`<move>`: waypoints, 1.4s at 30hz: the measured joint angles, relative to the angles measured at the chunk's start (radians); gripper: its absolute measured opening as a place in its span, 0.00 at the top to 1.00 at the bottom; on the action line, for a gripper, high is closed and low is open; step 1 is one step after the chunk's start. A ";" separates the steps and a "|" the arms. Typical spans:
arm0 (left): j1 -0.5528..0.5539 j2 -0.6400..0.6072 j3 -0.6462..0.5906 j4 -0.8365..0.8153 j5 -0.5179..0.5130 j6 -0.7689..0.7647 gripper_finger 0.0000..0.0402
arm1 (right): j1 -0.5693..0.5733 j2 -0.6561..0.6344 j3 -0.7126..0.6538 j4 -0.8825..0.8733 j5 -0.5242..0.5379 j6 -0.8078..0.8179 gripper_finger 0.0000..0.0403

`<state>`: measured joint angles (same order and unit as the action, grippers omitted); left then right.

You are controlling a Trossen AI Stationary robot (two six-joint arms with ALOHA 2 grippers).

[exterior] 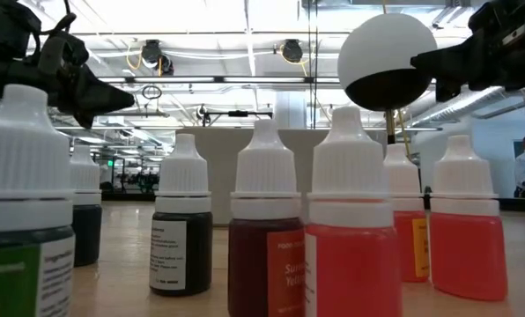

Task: Pick & Place food coloring
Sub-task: Put the large black food coloring bottle into the gray bin

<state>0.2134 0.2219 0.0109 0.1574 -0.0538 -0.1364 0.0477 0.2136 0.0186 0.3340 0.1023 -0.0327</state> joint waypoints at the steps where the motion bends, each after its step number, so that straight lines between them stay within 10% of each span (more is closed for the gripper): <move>1: 0.000 0.001 0.000 -0.003 0.000 0.000 0.88 | 0.000 0.000 0.007 -0.001 0.000 -0.033 1.00; 14: 0.000 0.001 0.000 0.050 0.000 0.003 0.88 | 0.175 0.107 0.365 -0.451 0.023 -0.111 1.00; 42: 0.000 0.001 0.000 0.040 -0.009 0.003 0.88 | 1.171 0.678 0.759 -0.680 0.962 0.186 1.00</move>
<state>0.2135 0.2226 0.0109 0.1970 -0.0624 -0.1337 1.2188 0.8920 0.7776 -0.3455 1.0643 0.1534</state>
